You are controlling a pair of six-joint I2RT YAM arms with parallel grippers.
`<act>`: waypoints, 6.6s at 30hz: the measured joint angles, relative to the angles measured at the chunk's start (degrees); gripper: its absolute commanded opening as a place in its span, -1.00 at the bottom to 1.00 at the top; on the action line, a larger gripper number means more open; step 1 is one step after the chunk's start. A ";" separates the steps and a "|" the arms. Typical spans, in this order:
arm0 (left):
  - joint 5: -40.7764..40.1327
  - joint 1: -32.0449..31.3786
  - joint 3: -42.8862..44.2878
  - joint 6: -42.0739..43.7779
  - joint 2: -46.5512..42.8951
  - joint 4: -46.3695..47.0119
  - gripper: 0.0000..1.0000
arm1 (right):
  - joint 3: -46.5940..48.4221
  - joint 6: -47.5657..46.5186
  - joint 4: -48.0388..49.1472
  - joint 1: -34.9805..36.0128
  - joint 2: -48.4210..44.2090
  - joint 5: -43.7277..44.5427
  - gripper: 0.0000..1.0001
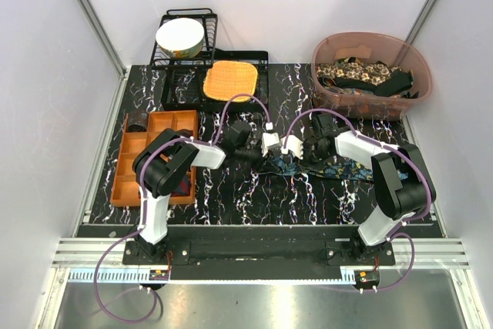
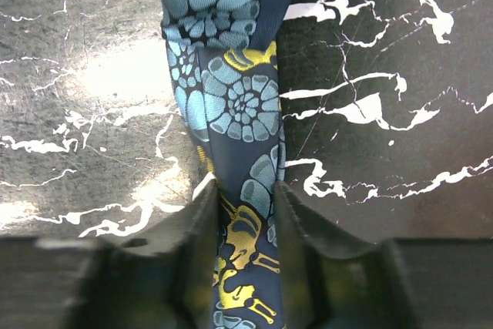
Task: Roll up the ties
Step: Roll the tie at the center of the board.
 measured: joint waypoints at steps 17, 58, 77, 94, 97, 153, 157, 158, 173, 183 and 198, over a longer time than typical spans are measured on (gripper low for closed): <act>1.77 1.99 0.33 -7.43 -1.11 2.27 -0.86 | -0.35 -2.01 0.26 0.24 -0.13 0.02 -0.37; -12.59 -4.20 2.80 13.11 -4.07 -14.23 -0.80 | 9.22 77.26 1.95 -5.99 9.51 -25.38 0.26; -14.03 -4.59 4.28 13.05 -3.98 -16.83 -0.81 | 8.55 80.89 7.23 -4.46 13.70 -25.75 -0.17; -11.87 -3.82 2.71 10.47 -3.98 -13.88 0.13 | 10.86 77.35 1.33 -4.42 16.06 -23.69 -1.00; -9.75 -2.69 1.90 8.44 -3.96 -12.61 0.26 | 11.87 76.04 -1.53 -4.44 17.07 -22.16 -1.00; -8.92 -5.31 -26.75 -8.39 -0.74 48.30 0.58 | 16.48 67.49 -10.95 -1.16 23.30 -21.42 -1.00; -9.05 -5.77 -26.12 -8.59 1.29 49.24 0.40 | 16.81 67.47 -11.63 -1.14 23.87 -21.97 -1.00; -9.11 -5.77 -25.59 -8.55 1.75 49.57 0.38 | 16.85 67.45 -11.74 -1.11 23.96 -22.14 -1.00; -10.29 -6.29 -23.10 -9.46 4.26 51.41 -0.45 | 17.29 66.40 -12.81 -0.57 24.63 -22.80 -1.00; -10.82 -6.71 -17.92 -5.55 -3.89 26.99 -1.00 | 17.57 65.59 -13.42 -0.46 24.33 -22.53 -0.62; -18.08 -6.97 3.74 10.03 -6.60 -22.21 -1.00 | 16.44 60.70 -16.50 -8.81 17.64 -21.24 0.10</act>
